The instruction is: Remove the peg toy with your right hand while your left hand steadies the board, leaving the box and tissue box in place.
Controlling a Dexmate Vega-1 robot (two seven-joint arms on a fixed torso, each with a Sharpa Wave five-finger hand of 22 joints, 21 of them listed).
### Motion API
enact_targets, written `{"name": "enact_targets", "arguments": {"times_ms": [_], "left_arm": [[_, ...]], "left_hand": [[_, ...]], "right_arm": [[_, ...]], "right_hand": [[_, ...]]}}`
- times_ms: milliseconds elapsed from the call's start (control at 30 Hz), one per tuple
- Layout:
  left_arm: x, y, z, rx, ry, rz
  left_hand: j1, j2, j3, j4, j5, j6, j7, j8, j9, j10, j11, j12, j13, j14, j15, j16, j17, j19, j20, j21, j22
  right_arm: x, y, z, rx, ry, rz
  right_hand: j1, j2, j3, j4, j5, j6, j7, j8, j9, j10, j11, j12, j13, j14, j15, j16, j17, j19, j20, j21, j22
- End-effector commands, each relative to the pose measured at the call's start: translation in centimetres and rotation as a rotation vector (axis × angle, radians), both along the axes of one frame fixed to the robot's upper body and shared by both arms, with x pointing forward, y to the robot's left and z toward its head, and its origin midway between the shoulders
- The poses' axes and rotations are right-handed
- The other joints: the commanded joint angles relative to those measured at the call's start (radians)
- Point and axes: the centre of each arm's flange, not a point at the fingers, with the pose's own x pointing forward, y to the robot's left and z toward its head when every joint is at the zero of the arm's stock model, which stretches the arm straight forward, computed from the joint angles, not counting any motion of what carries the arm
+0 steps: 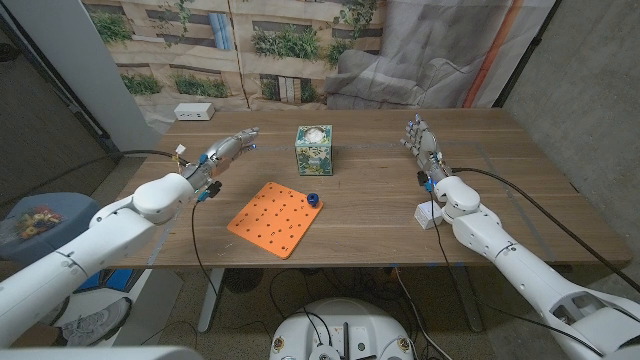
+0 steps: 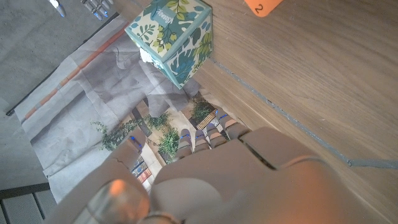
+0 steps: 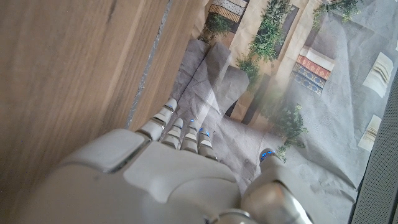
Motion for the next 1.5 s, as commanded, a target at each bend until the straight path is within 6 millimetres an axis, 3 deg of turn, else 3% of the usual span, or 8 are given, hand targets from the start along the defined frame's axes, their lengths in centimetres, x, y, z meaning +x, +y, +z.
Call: {"name": "enact_targets", "arguments": {"times_ms": [33,500,967,1167,1500], "left_arm": [[-2.6,0.6,1.3,0.267,-0.068,0.064],[-3.8,0.2,0.7,0.507,-0.177,0.077],[-5.4,-1.1,-2.4,0.662,-0.274,0.088],[-5.9,-1.5,-3.5,0.729,-0.284,0.073],[-6.9,-1.7,-5.8,0.81,-0.318,0.086]], "left_hand": [[-0.007,0.075,0.002,0.011,0.005,0.003,-0.016,0.0,0.003,0.0,-0.008,0.0,0.005,-0.004,-0.017,-0.001,0.004,0.002,-0.042,0.001,0.005],[-0.042,0.066,-0.013,0.05,0.003,0.003,-0.037,0.001,0.003,0.005,-0.028,-0.001,0.006,0.0,-0.039,0.004,0.01,-0.002,-0.068,0.001,0.006],[-0.062,0.06,-0.023,0.081,0.006,0.034,-0.054,0.01,0.003,0.033,-0.032,0.004,0.006,0.026,-0.064,0.009,0.008,0.013,-0.095,0.006,0.005],[-0.067,0.057,-0.027,0.093,0.008,0.01,-0.089,0.0,0.003,0.03,-0.044,-0.002,0.006,0.019,-0.07,0.003,0.008,-0.002,-0.103,-0.001,0.005],[-0.069,0.057,-0.03,0.099,0.009,0.009,-0.086,0.002,0.003,0.032,-0.046,-0.002,0.006,0.017,-0.076,0.001,0.007,-0.014,-0.109,-0.004,0.006]], "right_arm": [[-0.4,0.9,-0.4,0.01,-0.005,-0.027],[-0.5,1.0,-0.8,0.019,-0.026,-0.052],[-0.5,0.8,-1.4,0.024,-0.041,-0.065],[-0.8,0.6,-1.7,0.025,-0.046,-0.072],[-1.4,0.5,-2.1,0.026,-0.054,-0.065]], "right_hand": [[0.007,0.001,0.002,-0.006,0.004,0.007,-0.002,0.006,0.002,0.008,-0.001,0.004,0.0,-0.003,-0.008,0.004,0.0,0.004,-0.013,-0.004,0.004],[0.007,0.004,0.004,-0.009,0.005,0.008,-0.001,0.005,0.002,0.009,-0.004,0.003,-0.001,-0.002,-0.01,0.005,-0.008,0.007,-0.014,-0.012,0.004],[0.008,0.007,0.007,-0.012,0.005,0.008,-0.001,0.005,0.002,0.01,-0.005,0.003,-0.002,-0.002,-0.012,0.005,-0.015,0.011,-0.017,-0.019,0.004],[0.009,0.008,0.008,-0.014,0.005,0.008,-0.001,0.004,0.002,0.012,-0.005,0.003,-0.002,-0.002,-0.011,0.005,-0.019,0.01,-0.018,-0.023,0.004],[0.008,0.007,0.008,-0.015,0.005,0.008,-0.003,0.004,0.001,0.01,-0.008,0.002,-0.002,-0.004,-0.012,0.005,-0.023,0.009,-0.021,-0.029,0.004]]}}
